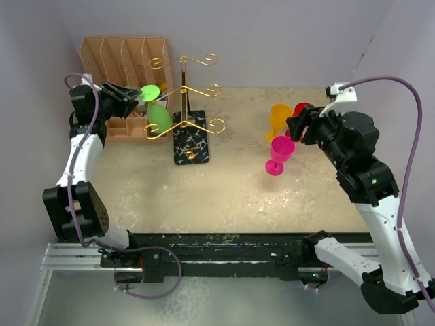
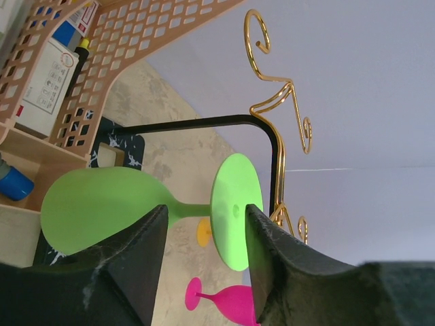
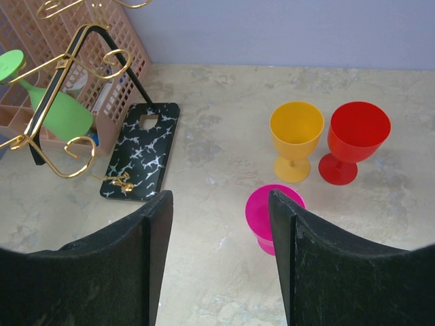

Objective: Take the wine glass off the wine glass rack

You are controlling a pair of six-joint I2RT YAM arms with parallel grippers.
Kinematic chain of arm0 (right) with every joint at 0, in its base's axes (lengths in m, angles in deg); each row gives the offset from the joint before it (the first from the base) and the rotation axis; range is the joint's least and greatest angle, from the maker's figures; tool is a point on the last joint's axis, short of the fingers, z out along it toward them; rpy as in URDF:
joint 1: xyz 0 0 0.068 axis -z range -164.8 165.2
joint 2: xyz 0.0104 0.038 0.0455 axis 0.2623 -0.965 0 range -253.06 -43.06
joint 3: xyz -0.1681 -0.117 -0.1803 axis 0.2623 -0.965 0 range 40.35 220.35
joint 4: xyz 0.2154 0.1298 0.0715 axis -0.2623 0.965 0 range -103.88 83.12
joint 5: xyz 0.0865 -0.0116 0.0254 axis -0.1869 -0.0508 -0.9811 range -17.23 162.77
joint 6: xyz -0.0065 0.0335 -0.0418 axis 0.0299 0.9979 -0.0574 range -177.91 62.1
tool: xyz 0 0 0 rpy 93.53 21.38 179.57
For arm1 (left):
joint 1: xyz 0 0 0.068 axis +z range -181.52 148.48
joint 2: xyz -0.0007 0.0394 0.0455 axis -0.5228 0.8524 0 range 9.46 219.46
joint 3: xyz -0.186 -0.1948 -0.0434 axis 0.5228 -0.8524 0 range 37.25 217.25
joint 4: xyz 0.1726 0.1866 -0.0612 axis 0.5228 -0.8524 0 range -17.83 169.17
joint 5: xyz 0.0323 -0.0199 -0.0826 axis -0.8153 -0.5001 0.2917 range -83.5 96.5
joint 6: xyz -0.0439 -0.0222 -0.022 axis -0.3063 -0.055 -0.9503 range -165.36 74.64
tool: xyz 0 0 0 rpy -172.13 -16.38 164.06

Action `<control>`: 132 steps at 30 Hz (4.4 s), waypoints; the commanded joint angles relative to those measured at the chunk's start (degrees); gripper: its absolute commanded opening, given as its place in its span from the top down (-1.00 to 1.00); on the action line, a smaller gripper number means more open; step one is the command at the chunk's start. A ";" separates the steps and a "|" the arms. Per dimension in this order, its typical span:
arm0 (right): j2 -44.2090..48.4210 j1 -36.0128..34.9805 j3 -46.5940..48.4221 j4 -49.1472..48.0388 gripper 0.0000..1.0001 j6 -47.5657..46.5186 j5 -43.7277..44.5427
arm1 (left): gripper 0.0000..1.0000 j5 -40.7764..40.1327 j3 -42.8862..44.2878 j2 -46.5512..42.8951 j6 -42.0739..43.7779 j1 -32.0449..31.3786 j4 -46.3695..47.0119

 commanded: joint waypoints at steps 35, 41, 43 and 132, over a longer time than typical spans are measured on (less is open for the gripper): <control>1.62 0.05 -0.83 -3.61 -0.18 0.15 -0.48 | 1.00 9.98 -2.07 -0.83 -15.31 -1.31 20.86; 1.84 0.05 -1.25 -4.06 -0.18 0.21 -0.48 | 1.00 10.66 -1.44 1.23 -16.30 -2.35 23.77; 1.77 0.05 -1.34 -4.06 -0.19 0.18 -0.52 | 1.00 10.46 -0.34 2.02 -16.33 -2.82 24.03; -44.96 -12.58 20.68 -102.61 -0.35 56.95 -73.12 | 1.00 -0.30 -11.63 -48.90 -43.27 -4.93 43.30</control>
